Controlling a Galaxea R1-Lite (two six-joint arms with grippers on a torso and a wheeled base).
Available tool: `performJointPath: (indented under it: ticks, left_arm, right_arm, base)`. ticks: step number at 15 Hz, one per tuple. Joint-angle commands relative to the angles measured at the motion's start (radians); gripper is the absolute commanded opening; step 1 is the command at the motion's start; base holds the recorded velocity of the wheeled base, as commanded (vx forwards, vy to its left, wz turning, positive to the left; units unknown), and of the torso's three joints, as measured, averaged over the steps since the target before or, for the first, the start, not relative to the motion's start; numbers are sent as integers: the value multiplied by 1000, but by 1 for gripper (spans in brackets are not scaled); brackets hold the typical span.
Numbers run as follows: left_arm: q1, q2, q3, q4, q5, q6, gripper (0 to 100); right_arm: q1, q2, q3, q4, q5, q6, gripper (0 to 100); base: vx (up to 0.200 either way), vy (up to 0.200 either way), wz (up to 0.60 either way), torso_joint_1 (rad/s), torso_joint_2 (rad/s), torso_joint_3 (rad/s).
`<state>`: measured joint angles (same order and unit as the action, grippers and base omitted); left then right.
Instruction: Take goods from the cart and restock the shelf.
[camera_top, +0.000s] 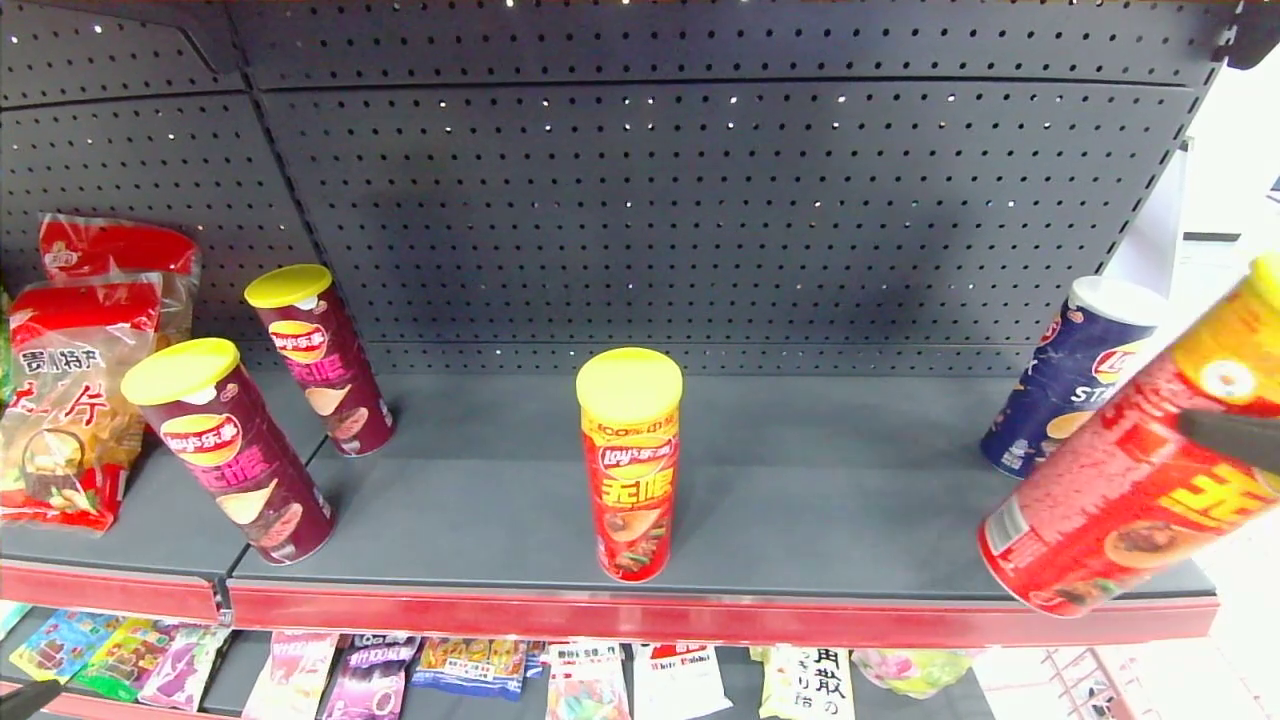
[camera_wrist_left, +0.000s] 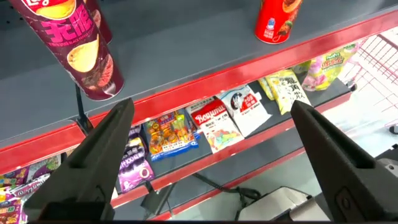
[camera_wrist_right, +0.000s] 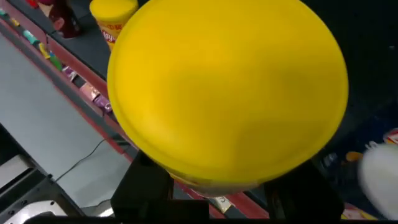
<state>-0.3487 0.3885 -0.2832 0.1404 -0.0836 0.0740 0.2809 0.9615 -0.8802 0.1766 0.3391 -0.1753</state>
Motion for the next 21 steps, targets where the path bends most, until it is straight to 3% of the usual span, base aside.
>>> performJointPath:
  ticks: [1, 11, 21]
  left_arm:
    - [1, -8, 9, -1, 1, 1, 100]
    - [1, -10, 36, -1, -8, 0, 100]
    - [1, -46, 73, -1, -4, -14, 100]
  right_arm:
    - [47, 223, -33, -46, 3, -3, 0]
    - [146, 706, -194, -382, 6, -33, 0]
    - [255, 950, -459, -385, -22, -35, 0]
  base:
    - [0, 0, 0, 0, 0, 0]
    - [0, 0, 0, 0, 0, 0]
    - [0, 0, 0, 0, 0, 0]
